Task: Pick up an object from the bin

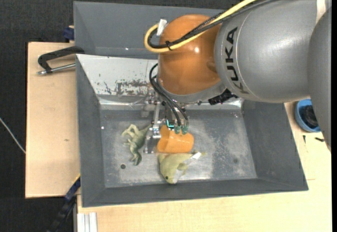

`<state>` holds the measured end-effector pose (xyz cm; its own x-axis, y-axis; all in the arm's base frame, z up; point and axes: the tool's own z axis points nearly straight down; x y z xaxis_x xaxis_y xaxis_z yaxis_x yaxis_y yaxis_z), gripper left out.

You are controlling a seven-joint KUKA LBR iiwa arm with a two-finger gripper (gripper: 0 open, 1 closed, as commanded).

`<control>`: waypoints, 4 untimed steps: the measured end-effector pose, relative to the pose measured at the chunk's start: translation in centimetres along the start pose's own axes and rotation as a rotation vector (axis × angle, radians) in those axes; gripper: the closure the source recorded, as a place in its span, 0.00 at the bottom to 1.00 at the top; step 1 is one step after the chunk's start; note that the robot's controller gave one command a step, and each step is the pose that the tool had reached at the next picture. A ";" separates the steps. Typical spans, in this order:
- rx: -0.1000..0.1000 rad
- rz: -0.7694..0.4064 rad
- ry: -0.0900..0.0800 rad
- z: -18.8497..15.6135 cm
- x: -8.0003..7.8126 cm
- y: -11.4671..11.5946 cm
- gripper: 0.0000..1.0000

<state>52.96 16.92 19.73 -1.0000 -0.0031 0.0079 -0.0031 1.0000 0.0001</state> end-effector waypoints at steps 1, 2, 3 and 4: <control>0.001 0.139 -0.001 10.2 -1.4 -3.3 0.00; -0.002 0.138 -0.008 9.8 -1.5 -3.2 1.00; -0.002 0.076 -0.021 -7.1 2.1 -8.9 1.00; -0.002 0.075 -0.013 -6.6 2.1 -8.8 0.00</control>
Offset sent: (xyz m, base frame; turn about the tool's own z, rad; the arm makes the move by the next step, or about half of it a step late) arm 0.0141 -0.0328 -0.0988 0.1383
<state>50.91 8.15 26.38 -0.9974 0.0717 -0.0048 0.0716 0.9974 0.0020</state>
